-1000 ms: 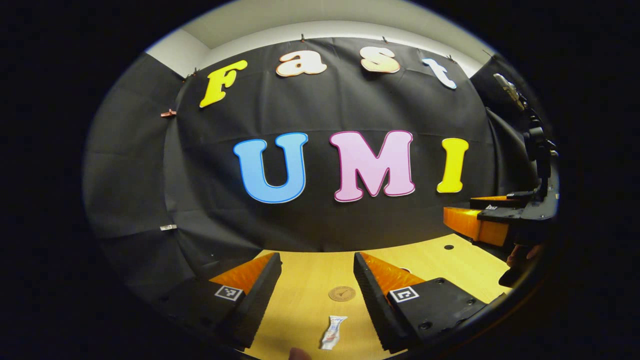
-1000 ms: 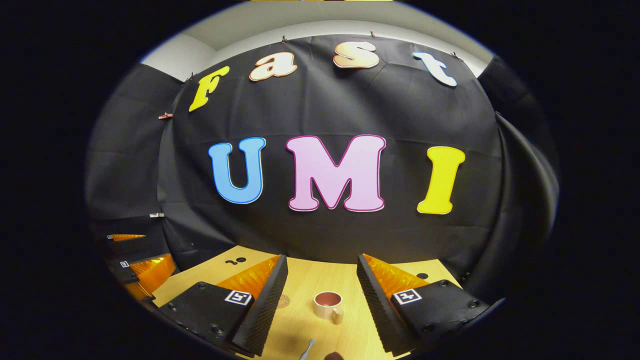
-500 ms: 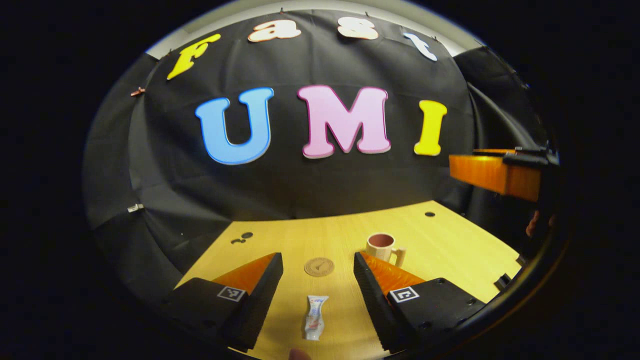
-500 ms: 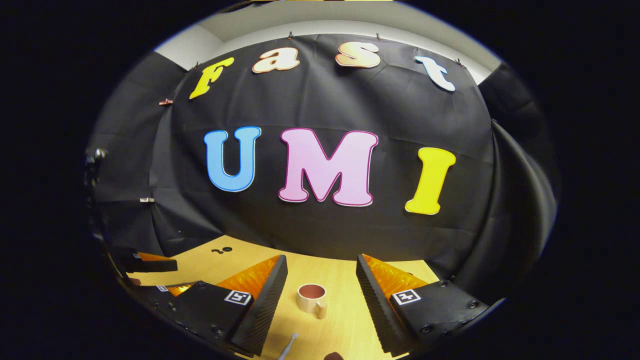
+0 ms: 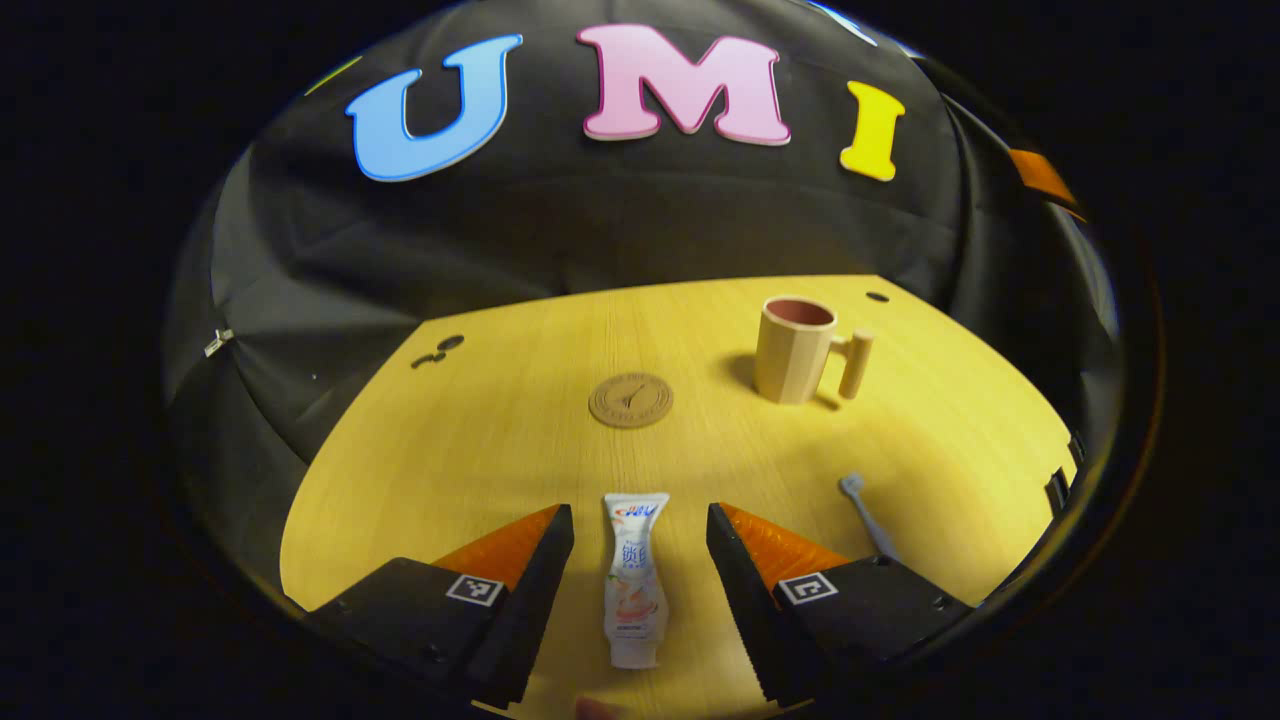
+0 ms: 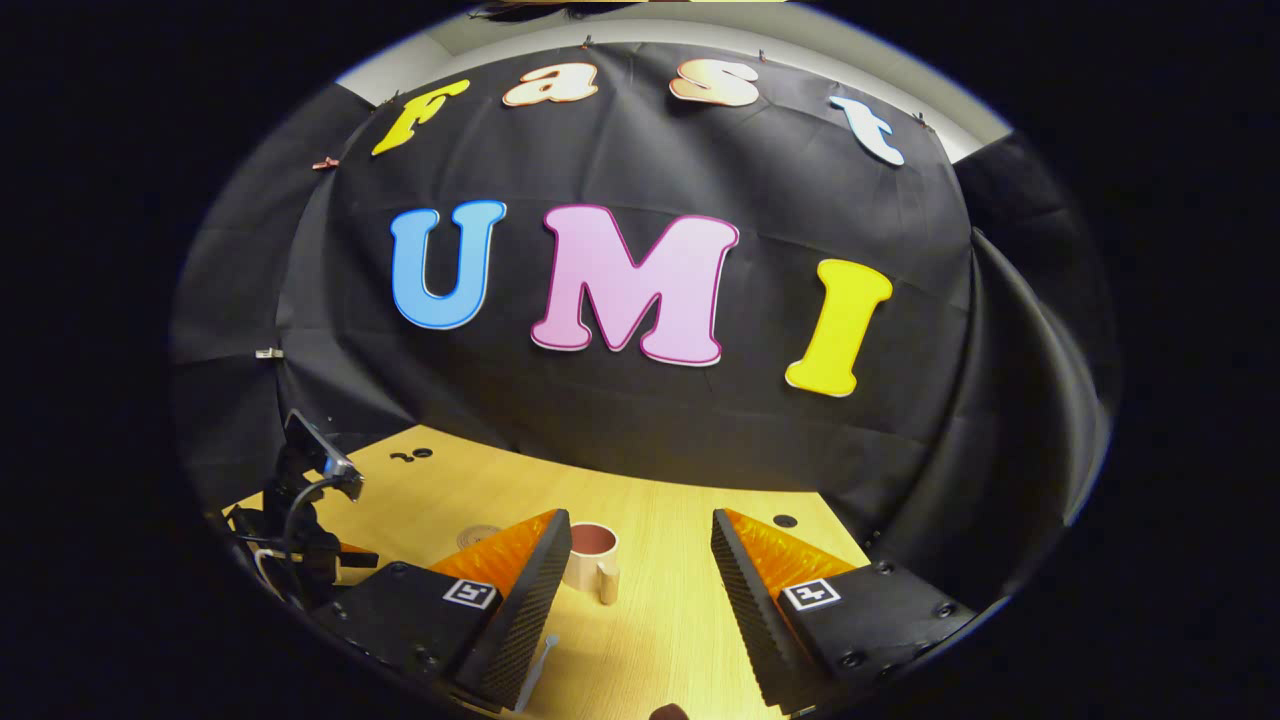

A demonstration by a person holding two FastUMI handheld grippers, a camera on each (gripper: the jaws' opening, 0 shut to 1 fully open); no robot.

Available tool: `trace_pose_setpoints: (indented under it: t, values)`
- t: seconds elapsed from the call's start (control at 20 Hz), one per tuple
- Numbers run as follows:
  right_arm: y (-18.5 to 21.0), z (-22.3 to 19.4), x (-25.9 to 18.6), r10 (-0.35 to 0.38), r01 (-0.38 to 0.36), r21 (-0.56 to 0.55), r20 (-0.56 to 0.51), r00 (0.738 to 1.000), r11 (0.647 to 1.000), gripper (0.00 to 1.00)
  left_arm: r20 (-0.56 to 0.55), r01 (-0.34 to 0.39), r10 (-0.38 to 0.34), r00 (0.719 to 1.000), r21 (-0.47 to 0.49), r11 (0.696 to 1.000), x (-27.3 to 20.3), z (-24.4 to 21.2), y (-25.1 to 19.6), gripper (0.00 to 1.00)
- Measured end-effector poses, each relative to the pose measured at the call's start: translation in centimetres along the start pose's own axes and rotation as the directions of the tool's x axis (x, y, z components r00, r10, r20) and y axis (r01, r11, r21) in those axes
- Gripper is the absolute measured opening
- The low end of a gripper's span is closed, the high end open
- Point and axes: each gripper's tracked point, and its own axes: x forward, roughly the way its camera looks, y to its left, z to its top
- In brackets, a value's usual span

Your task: Put the toothbrush and toothpaste on the desktop into the cup, then pick up the cup and place it on the coaster on the desktop.

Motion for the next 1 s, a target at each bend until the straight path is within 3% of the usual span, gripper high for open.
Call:
trace_pose_setpoints:
  t: [0.3, 0.5, 0.6, 0.8, 0.85, 0.95, 1.0]
  values:
    - [-0.8, -3.6, 0.7, -0.033, 0.034, 0.013, -0.079, 0.996, 0.999, 0.87, -0.127, 0.020, -0.018, 0.992, 0.011, 1.000, 3.3, -4.0, 0.4, 0.84]
    - [-0.8, -5.6, 1.0, -0.039, 0.043, 0.029, -0.131, 0.991, 0.999, 0.87, -0.156, 0.073, -0.072, 0.985, 0.000, 0.997, 3.9, -4.5, -0.4, 0.80]
    - [-0.2, -6.0, 1.2, -0.030, 0.036, 0.038, -0.146, 0.989, 0.999, 0.87, -0.170, 0.086, -0.088, 0.981, -0.022, 0.996, 4.0, -4.4, -0.9, 0.60]
    - [1.5, -7.6, 1.6, 0.015, -0.004, 0.052, -0.210, 0.978, 0.999, 0.87, -0.172, 0.086, -0.090, 0.981, -0.032, 0.996, 4.0, -4.5, -0.5, 0.37]
    - [2.5, -8.6, 1.5, 0.040, -0.024, 0.064, -0.251, 0.967, 0.998, 0.87, -0.166, 0.084, -0.087, 0.982, -0.028, 0.996, 4.0, -4.3, -0.4, 0.39]
    - [4.3, -10.7, 1.1, 0.081, -0.058, 0.077, -0.332, 0.940, 0.995, 0.87, -0.148, 0.077, -0.081, 0.986, -0.029, 0.997, 3.9, -4.0, -0.2, 0.18]
    - [4.9, -11.8, 0.9, 0.096, -0.071, 0.081, -0.369, 0.924, 0.994, 0.86, -0.146, 0.083, -0.087, 0.985, -0.033, 0.996, 3.6, -4.0, -0.2, 0.21]
